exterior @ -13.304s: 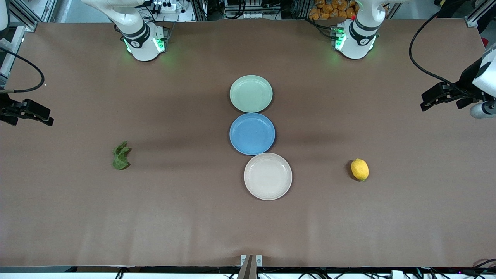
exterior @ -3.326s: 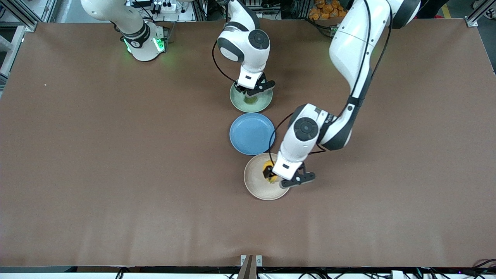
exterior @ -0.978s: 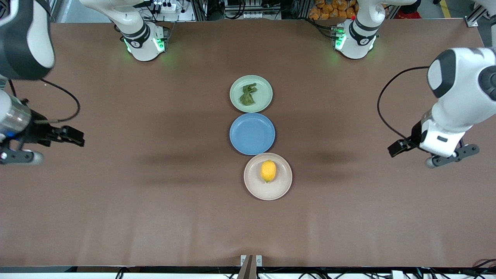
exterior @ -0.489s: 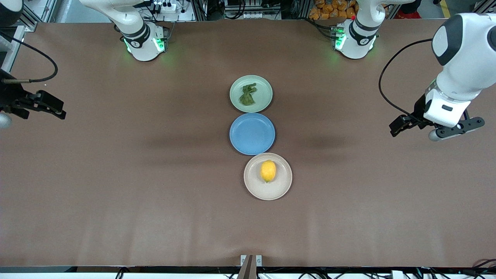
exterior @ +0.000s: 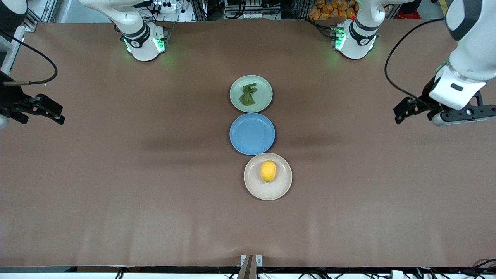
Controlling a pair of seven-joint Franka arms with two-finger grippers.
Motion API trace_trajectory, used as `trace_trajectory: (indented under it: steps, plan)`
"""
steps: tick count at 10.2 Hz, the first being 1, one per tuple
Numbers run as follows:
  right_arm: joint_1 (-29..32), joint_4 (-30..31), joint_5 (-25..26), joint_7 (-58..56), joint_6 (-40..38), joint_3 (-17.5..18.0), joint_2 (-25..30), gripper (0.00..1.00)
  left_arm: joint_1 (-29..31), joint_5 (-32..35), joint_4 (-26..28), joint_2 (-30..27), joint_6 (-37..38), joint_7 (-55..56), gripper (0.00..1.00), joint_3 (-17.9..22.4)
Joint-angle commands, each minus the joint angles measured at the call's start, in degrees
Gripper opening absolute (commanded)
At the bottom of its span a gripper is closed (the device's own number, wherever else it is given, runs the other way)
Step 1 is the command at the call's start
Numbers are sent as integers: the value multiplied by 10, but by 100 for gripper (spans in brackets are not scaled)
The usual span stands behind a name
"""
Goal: Place lemon and lettuce in plates
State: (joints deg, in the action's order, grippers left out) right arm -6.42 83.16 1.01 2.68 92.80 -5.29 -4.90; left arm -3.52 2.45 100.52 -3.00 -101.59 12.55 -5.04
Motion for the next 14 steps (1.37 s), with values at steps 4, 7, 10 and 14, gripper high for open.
trace_trajectory:
  steps: [4, 7, 10, 14]
  plan:
    - [-4, 14, 1, 0, 4, -3, 20, 100, -3, 5, -120, 40, 106, -22, 100, -30]
    - [-10, 14, 4, 0, 4, -3, 19, 100, 3, 5, -129, 34, 119, -24, 100, -30]
    - [-7, 14, 4, 0, 4, -2, 16, 100, 7, -5, -128, 39, 136, -65, 100, -30]
    - [-9, 15, 4, 0, 10, -2, 9, 100, 9, -37, -127, 38, 100, -72, 100, -25]
